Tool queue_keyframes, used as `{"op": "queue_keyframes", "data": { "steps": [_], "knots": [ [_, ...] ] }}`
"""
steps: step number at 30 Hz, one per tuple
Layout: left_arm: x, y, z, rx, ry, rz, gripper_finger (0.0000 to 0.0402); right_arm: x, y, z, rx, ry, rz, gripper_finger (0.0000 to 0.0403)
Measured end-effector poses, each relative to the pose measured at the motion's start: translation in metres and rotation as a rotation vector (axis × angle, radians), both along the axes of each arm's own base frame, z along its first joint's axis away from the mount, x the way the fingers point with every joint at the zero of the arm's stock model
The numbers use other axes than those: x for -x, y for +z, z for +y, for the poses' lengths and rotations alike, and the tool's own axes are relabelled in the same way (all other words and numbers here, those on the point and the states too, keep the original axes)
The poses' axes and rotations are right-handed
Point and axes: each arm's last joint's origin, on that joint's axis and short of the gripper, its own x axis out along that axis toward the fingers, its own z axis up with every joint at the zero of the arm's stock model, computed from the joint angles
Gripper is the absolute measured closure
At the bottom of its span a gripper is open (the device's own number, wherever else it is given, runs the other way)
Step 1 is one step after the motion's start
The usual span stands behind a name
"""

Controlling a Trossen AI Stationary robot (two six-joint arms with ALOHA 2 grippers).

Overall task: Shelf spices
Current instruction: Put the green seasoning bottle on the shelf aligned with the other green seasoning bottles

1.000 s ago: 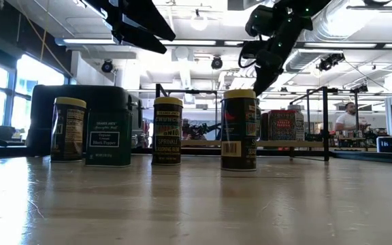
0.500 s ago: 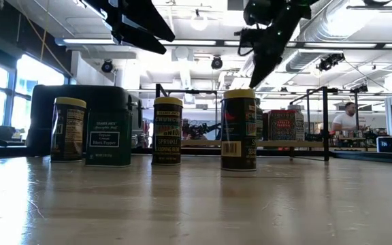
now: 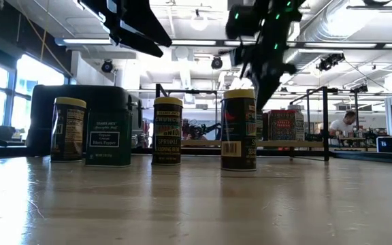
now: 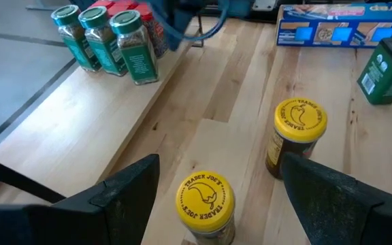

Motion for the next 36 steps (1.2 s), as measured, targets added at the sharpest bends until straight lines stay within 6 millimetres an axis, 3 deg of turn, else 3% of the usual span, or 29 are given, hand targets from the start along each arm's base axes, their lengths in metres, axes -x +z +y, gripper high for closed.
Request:
{"op": "queue_keyframes", "data": {
  "steps": [7,27,36],
  "knots": [
    [0.002,-0.001,-0.006,0.002,-0.016,0.007,0.0100,-0.010,-0.023,-0.011,0.089,-0.060,0.071,0.0403],
    [0.002,-0.001,-0.005,0.006,-0.008,0.003,0.0100,-0.015,-0.019,-0.028,0.167,-0.167,-0.037,0.0403],
    [0.002,-0.001,-0.005,0.004,-0.003,0.001,0.0100,-0.030,-0.013,-0.029,0.141,-0.150,-0.212,0.0403]
  ]
}}
